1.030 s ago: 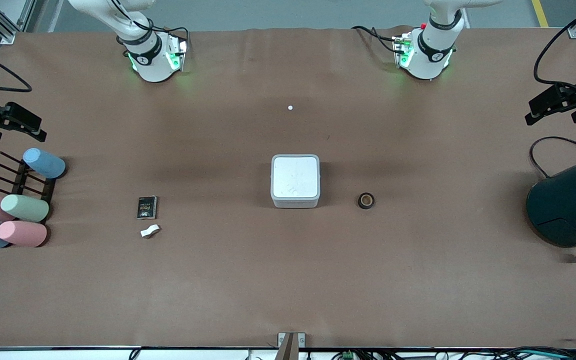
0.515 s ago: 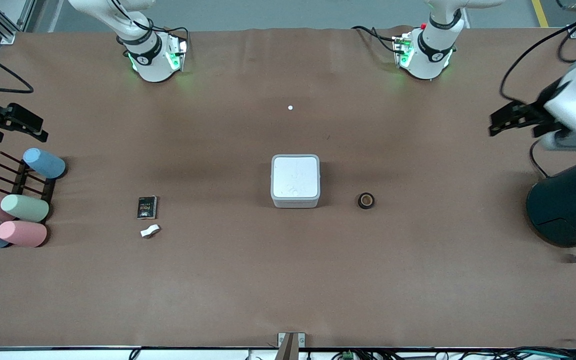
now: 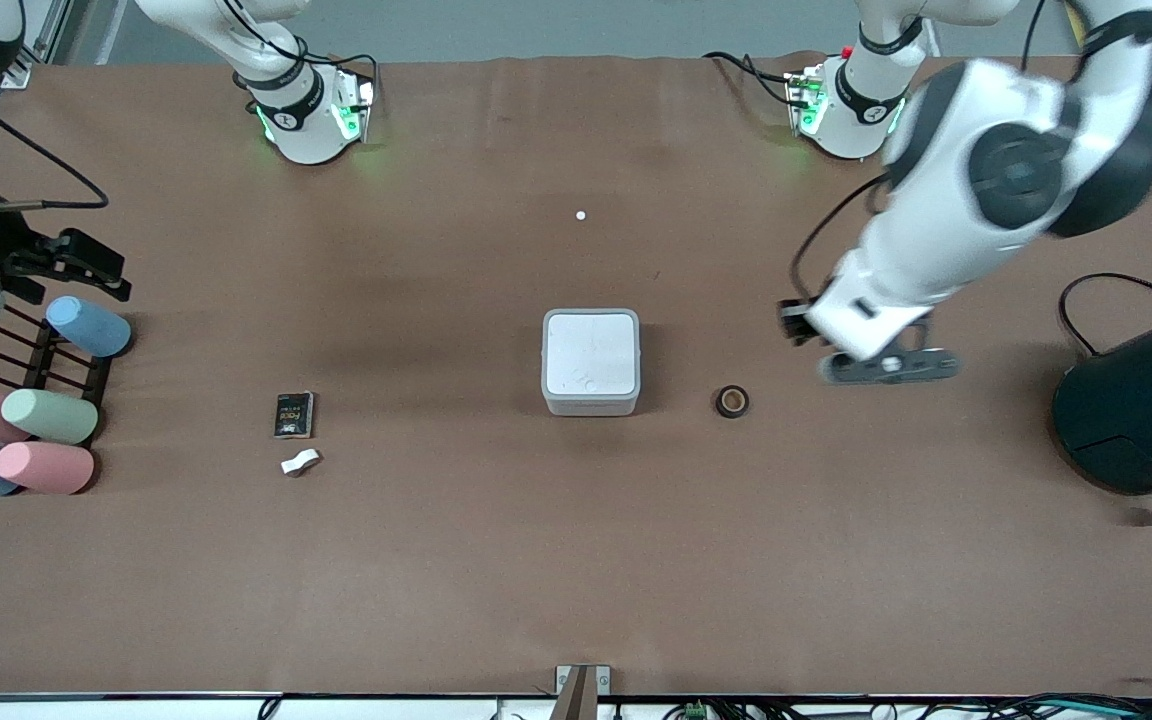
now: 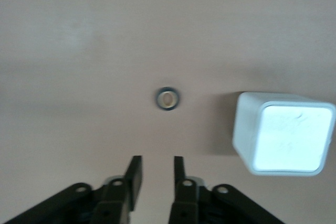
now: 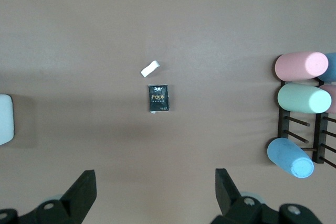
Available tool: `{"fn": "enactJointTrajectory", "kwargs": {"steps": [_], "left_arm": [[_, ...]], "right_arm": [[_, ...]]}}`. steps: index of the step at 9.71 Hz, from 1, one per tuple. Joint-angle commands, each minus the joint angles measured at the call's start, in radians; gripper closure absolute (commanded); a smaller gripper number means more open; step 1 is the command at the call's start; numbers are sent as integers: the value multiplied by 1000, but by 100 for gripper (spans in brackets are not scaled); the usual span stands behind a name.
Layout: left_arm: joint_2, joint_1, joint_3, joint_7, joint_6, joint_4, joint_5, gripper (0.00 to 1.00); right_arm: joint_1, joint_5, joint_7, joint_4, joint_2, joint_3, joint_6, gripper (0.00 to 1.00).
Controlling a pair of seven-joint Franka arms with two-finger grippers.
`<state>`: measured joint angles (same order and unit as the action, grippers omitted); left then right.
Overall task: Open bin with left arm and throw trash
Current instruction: 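Move the left gripper over the white bin's lid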
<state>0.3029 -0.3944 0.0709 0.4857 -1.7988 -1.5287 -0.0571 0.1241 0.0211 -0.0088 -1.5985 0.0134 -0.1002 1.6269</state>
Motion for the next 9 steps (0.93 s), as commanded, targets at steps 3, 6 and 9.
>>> {"fn": "enactJointTrajectory", "kwargs": {"steps": [3,6,9], "left_arm": [[183,-144,-8,164,-187,41,-6,100],[330,-233,-8,252,-241,162,-3,100],[390,-283,-13,260,-305,179,2,100]], "right_arm": [[6,-15,-100,-151,11,-3,203,0],[12,-15,-120,-162,110,-3,280,0],[2,-1,-331,-162,229,-3,390,0]]}}
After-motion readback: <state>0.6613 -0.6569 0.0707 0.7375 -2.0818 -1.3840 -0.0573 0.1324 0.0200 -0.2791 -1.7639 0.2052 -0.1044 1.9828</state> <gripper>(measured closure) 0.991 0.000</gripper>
